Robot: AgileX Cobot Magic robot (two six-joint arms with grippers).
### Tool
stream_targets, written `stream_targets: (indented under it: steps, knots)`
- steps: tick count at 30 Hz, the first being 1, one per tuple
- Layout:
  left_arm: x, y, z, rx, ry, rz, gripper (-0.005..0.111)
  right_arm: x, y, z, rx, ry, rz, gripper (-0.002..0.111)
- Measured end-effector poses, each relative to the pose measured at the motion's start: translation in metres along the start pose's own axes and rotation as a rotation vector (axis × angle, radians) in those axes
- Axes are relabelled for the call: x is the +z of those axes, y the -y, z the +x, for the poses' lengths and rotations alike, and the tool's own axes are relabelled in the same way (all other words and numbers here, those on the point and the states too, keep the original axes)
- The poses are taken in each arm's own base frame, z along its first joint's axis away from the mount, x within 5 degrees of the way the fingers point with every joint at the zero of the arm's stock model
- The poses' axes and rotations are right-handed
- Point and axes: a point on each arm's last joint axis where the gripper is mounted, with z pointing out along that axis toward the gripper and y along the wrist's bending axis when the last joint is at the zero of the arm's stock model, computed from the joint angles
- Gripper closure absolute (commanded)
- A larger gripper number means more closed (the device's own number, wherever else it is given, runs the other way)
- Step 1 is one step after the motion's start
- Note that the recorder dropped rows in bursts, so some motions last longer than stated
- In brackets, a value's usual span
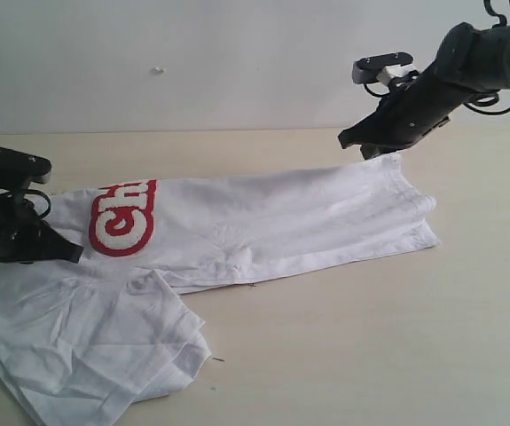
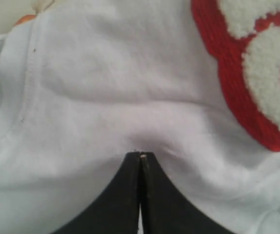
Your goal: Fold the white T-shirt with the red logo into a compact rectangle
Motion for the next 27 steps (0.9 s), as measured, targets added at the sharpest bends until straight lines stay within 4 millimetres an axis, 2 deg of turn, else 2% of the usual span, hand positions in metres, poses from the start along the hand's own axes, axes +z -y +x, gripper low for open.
stream_targets:
  steps: [4,9,12,18,21,27]
  knots:
    - [-0.006,0.002,-0.002,-0.003,-0.009,0.023,0.107,-0.005,-0.001,0.006,-0.012,-0.078,-0.006,0.108]
    - [-0.008,0.007,0.008,-0.020,-0.073,0.074,0.107,0.008,-0.004,0.036,0.000,-0.194,-0.022,0.108]
    - [-0.007,0.009,0.012,-0.027,-0.093,0.088,0.107,0.013,-0.004,0.044,0.009,-0.198,-0.016,0.108]
    - [-0.006,0.011,0.013,-0.032,-0.107,0.098,0.107,0.014,-0.004,0.048,0.023,-0.215,-0.018,0.108]
    - [-0.006,0.011,0.014,-0.032,-0.115,0.105,0.107,0.017,-0.006,0.059,0.031,-0.252,-0.026,0.108]
    - [-0.006,0.011,0.014,-0.032,-0.114,0.105,0.107,0.009,-0.009,0.070,0.038,-0.279,-0.031,0.108]
